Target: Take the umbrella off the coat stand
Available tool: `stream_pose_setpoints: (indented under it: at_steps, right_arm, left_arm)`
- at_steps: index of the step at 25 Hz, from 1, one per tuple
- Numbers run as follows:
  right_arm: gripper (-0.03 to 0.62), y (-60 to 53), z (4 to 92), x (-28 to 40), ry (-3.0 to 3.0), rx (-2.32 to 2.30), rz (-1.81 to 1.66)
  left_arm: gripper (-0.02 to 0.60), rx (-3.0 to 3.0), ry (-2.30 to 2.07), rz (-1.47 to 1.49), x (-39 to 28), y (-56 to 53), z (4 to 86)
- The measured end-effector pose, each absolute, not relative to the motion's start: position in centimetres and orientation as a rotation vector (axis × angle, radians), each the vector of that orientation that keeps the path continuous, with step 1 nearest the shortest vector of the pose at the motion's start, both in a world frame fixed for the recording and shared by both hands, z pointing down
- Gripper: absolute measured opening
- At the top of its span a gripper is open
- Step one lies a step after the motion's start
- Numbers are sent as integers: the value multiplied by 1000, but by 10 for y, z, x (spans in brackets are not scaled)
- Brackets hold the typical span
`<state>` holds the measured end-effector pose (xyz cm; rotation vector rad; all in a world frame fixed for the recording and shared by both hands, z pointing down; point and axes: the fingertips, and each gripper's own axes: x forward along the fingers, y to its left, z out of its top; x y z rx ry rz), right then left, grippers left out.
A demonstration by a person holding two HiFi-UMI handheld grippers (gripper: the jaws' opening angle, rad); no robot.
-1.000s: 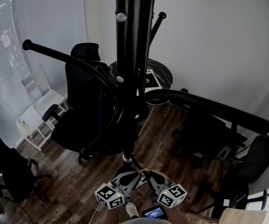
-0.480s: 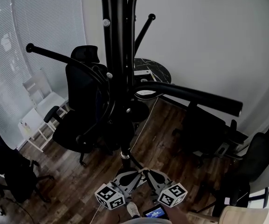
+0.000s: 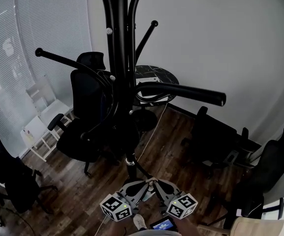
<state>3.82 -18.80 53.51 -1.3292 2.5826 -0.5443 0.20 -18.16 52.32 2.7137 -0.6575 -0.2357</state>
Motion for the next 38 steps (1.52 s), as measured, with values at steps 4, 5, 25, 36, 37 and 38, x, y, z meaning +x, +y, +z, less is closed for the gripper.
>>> stream_pose_setpoints:
  at_steps: [4, 5, 25, 36, 37, 38]
  right_arm:
    - [14, -182, 531, 38, 2589, -1314, -531]
    - [14, -180, 532, 39, 2593, -1311, -527]
    - [14, -116, 512, 61, 2580, -1311, -491]
    - [14, -64, 503, 65, 2544, -1317, -474]
    - [14, -59, 502, 66, 2544, -1318, -468]
    - [14, -54, 500, 65, 2545, -1317, -461]
  left_arm:
    - [21, 2714, -669, -247, 2, -176, 520]
    - [21, 2713, -673, -247, 3, -175, 520]
    - [21, 2725, -697, -254, 23, -118, 501]
    - [21, 2728, -711, -247, 24, -63, 492]
    - [21, 2732, -720, -244, 23, -59, 490]
    - [21, 2735, -729, -242, 23, -54, 488]
